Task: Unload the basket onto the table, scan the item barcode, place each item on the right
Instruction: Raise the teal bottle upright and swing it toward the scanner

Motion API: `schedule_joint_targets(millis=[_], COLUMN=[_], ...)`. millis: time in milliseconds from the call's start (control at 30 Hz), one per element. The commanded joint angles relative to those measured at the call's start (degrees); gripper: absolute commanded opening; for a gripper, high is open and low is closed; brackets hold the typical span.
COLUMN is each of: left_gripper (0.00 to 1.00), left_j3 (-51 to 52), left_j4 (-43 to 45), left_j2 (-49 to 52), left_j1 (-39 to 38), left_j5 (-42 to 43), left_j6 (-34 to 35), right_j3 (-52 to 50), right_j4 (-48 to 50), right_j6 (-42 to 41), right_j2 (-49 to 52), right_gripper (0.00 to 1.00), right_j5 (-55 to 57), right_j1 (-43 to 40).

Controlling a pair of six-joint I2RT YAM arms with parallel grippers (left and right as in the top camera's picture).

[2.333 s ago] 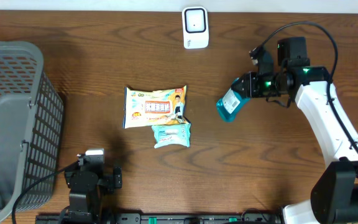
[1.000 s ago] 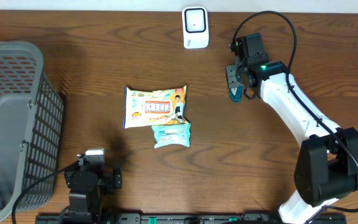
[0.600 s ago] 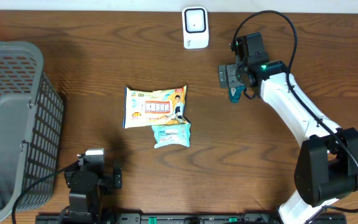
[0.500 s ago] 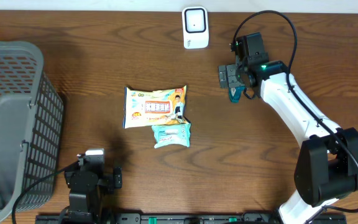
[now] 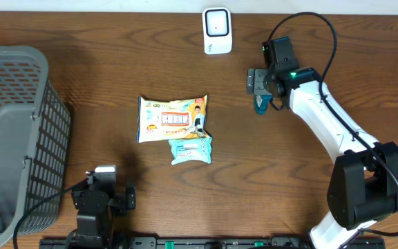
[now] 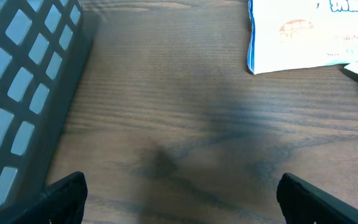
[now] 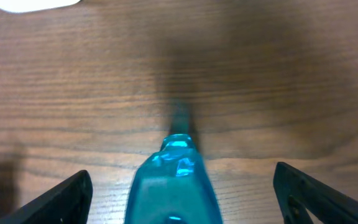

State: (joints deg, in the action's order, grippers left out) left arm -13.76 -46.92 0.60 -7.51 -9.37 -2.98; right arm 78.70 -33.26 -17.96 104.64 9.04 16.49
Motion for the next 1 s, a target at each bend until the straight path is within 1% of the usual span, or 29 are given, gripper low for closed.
schedule_joint_targets(millis=[0, 167, 333, 400, 600, 767, 800, 900, 967], left_gripper=[0.98, 0.98, 0.98, 0.98, 0.98, 0.98, 0.98, 0.98, 0.98], left_j3=[0.22, 0.22, 0.22, 0.22, 0.22, 0.22, 0.22, 0.22, 0.22], left_j4=[-0.66, -0.66, -0.66, -0.66, -0.66, -0.66, -0.66, -0.66, -0.66], left_j2=[-0.26, -0.26, -0.26, -0.26, -0.26, -0.26, -0.26, -0.26, -0.26], left_j1=[0.20, 0.20, 0.20, 0.20, 0.20, 0.20, 0.20, 0.20, 0.20], left_j5=[-0.35, -0.33, -0.33, -0.33, -0.35, -0.33, -0.33, -0.33, -0.33], left_j6=[-0.35, -0.35, -0.35, -0.35, -0.35, -0.35, -0.35, -0.35, -0.35], right_j3=[1.16, 1.11, 1.11, 1.11, 1.11, 1.11, 1.14, 1.57, 1.95], right_j4=[0.11, 0.09, 0.13, 0.09, 0.11, -0.42, -0.37, -0.55, -0.76], right_j6=[-5.40, -5.35, -5.35, -5.33, -5.33, -4.96, -4.55, -1.14, 2.25], right_j2=[0.42, 1.16, 3.45, 4.55, 5.40, 5.40, 5.40, 5.03, 4.33], right_gripper=[0.86, 0.80, 0.65, 0.56, 0.37, 0.27, 0.26, 0.20, 0.19], right_j5=[4.04, 4.15, 4.15, 4.15, 3.87, 1.73, 1.25, -2.08, -5.27], right_j1=[0.39, 0.44, 0.44, 0.44, 0.44, 0.42, 0.44, 0.44, 0.42])
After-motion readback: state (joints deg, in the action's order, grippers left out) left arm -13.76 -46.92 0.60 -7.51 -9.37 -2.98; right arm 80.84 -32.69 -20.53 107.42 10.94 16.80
